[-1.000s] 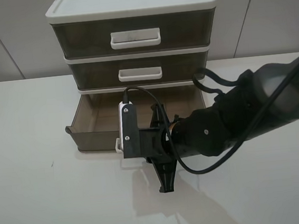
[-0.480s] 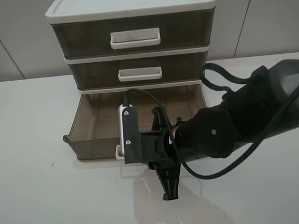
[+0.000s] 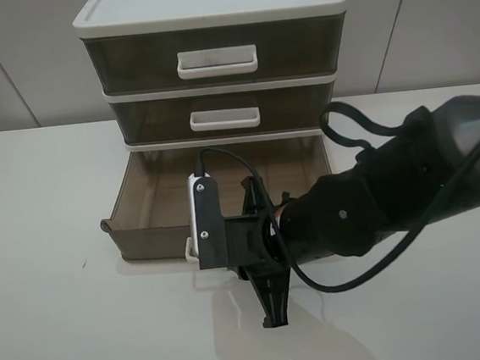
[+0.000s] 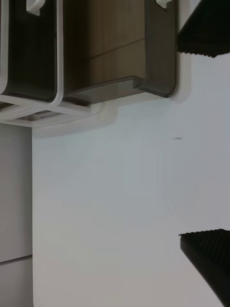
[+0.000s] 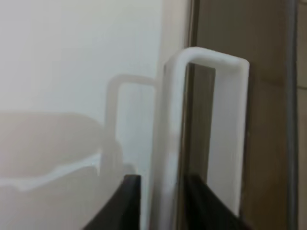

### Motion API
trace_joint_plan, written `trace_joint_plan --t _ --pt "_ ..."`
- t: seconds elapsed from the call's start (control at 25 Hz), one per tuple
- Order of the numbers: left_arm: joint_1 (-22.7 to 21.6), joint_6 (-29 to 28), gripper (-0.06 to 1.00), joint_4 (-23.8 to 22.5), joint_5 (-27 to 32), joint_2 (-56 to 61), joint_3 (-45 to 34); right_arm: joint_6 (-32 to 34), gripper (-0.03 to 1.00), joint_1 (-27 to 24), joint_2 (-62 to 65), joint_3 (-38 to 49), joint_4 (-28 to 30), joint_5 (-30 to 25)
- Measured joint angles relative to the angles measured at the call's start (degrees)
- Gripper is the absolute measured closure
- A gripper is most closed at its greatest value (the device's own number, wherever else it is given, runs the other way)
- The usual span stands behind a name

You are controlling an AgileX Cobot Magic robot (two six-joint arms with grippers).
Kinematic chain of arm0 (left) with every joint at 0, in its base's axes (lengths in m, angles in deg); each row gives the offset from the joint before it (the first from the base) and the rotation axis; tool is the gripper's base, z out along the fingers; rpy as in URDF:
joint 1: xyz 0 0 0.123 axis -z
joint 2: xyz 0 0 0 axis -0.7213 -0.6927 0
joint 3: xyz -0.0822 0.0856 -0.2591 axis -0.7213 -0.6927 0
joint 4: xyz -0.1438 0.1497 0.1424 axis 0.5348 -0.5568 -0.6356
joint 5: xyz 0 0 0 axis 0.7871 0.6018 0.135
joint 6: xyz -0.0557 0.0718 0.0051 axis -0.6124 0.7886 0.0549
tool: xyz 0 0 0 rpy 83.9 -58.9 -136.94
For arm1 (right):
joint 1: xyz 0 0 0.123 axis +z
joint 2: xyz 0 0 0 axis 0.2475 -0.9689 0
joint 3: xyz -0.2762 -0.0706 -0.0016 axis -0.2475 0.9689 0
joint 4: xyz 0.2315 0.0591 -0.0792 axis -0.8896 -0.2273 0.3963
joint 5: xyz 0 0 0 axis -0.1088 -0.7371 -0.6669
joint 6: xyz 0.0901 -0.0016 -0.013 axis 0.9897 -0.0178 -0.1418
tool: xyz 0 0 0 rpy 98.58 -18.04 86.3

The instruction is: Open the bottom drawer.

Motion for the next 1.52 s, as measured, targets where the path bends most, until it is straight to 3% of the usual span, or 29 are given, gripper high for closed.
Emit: trace_joint_plan --t 0.16,0.24,0.4,0.52,0.68,0.84,1.04,1.2,1.36,1.52 --pt "0.0 0.0 0.2 0.0 0.0 0.0 0.0 -0.29 0.39 0.17 0.25 0.0 0.25 -0.82" --pt "0.0 0.0 0.2 0.0 0.0 0.0 0.0 -0.36 0.33 0.18 1.04 0.0 0.38 -1.55" --pt "0.0 0.0 0.2 0.0 0.0 0.0 0.0 -0.36 0.29 0.18 5.6 0.07 0.65 -4.21" --pt "0.0 0.0 0.2 0.0 0.0 0.0 0.0 2.05 0.28 0.18 10.5 0.07 0.66 -9.16" --pt "0.0 0.0 0.2 0.0 0.0 0.0 0.0 11.37 0.24 0.18 18.25 0.07 0.82 -16.82" --pt "0.0 0.0 0.2 0.0 0.0 0.0 0.0 22.61 0.22 -1.73 25.45 0.07 0.89 -20.2" --pt "0.0 0.0 0.2 0.0 0.0 0.0 0.0 41.69 0.22 -16.79 33.24 0.08 1.95 -27.28" --pt "0.0 0.0 0.2 0.0 0.0 0.0 0.0 53.18 0.22 -32.47 42.43 0.08 7.71 -35.64" --pt "0.0 0.0 0.2 0.0 0.0 0.0 0.0 56.96 0.22 -45.18 53.8 0.13 13.69 -43.13" --pt "0.0 0.0 0.2 0.0 0.0 0.0 0.0 58.58 0.22 -52.22 66.38 0.13 16.67 -46.19"
